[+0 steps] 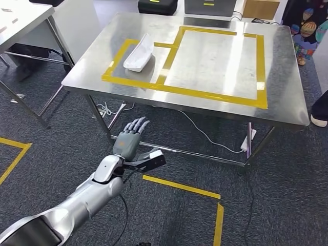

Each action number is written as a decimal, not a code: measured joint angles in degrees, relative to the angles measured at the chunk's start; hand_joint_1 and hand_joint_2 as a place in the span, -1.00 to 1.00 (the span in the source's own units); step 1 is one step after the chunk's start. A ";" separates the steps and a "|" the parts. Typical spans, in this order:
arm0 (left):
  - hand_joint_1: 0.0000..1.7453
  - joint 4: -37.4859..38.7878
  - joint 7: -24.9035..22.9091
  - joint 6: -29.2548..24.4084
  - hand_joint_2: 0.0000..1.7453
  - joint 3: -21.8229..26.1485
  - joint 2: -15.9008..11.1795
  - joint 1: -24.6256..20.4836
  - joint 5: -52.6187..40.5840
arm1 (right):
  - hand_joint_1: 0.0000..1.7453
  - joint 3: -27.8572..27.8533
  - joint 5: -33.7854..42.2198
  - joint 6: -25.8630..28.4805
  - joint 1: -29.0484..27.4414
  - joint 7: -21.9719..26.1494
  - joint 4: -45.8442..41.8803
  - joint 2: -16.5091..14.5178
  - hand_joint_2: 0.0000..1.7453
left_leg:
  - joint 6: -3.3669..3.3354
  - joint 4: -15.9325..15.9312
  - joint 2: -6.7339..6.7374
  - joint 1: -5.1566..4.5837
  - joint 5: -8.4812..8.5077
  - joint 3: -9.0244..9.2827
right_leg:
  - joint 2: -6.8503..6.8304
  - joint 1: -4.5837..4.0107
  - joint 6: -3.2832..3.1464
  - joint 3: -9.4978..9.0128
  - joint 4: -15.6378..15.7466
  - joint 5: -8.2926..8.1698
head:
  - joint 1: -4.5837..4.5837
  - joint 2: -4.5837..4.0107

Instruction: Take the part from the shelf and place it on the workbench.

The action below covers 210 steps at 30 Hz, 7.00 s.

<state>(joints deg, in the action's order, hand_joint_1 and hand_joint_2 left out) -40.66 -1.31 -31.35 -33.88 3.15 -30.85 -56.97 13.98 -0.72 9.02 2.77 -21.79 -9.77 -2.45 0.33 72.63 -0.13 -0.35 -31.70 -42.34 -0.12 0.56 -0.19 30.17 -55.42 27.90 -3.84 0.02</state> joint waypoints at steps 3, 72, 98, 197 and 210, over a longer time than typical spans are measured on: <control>-1.00 2.61 0.00 -0.22 -1.00 0.14 0.49 1.66 -0.01 | -1.00 -0.05 -0.01 0.01 -0.04 0.00 0.00 0.00 -1.00 | -0.55 -4.24 -0.01 -0.05 2.04 4.60 | -0.13 -0.16 0.08 1.73 -0.75 -0.68 | -0.02 0.00; -1.00 26.17 -5.81 14.21 1.00 33.30 4.76 17.78 30.33 | -1.00 -7.45 5.67 5.08 -0.09 2.40 -0.04 -0.11 1.00 | -1.59 -15.65 0.03 0.29 4.23 11.27 | -0.83 -0.51 1.00 -0.81 -0.56 1.46 | 0.32 0.00; -1.00 26.85 -5.25 13.92 -1.00 34.68 4.07 22.05 30.02 | -1.00 -9.15 5.51 5.98 0.05 6.92 -0.04 -0.22 -1.00 | -2.05 -15.60 -0.03 -0.38 5.72 9.88 | -0.42 0.03 1.79 0.39 -0.53 -0.24 | 0.45 0.00; -1.00 27.62 -7.03 14.90 -1.00 35.29 3.79 24.03 28.88 | -1.00 -7.53 0.36 6.54 0.23 5.76 -0.11 -0.79 -1.00 | -0.83 -15.05 -7.20 -0.06 5.56 8.91 | 3.46 0.37 0.98 -0.12 -1.01 0.73 | 0.36 0.00; -1.00 27.63 -7.23 14.94 -1.00 35.30 3.69 23.55 28.73 | -1.00 -7.03 -0.62 6.52 0.28 5.47 -0.10 -0.77 -1.00 | -0.20 -14.92 4.18 0.03 5.09 9.49 | -7.27 -0.21 1.84 -2.15 -0.69 2.38 | -0.24 0.00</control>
<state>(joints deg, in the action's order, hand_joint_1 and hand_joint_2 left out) -13.03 -8.55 -16.41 1.42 6.84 -7.30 -28.24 6.95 -1.34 15.54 3.04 -16.32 -9.87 -3.21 0.12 57.71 4.04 -0.32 -26.61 -32.85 -7.39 0.35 1.65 28.02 -56.11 30.28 -4.08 0.02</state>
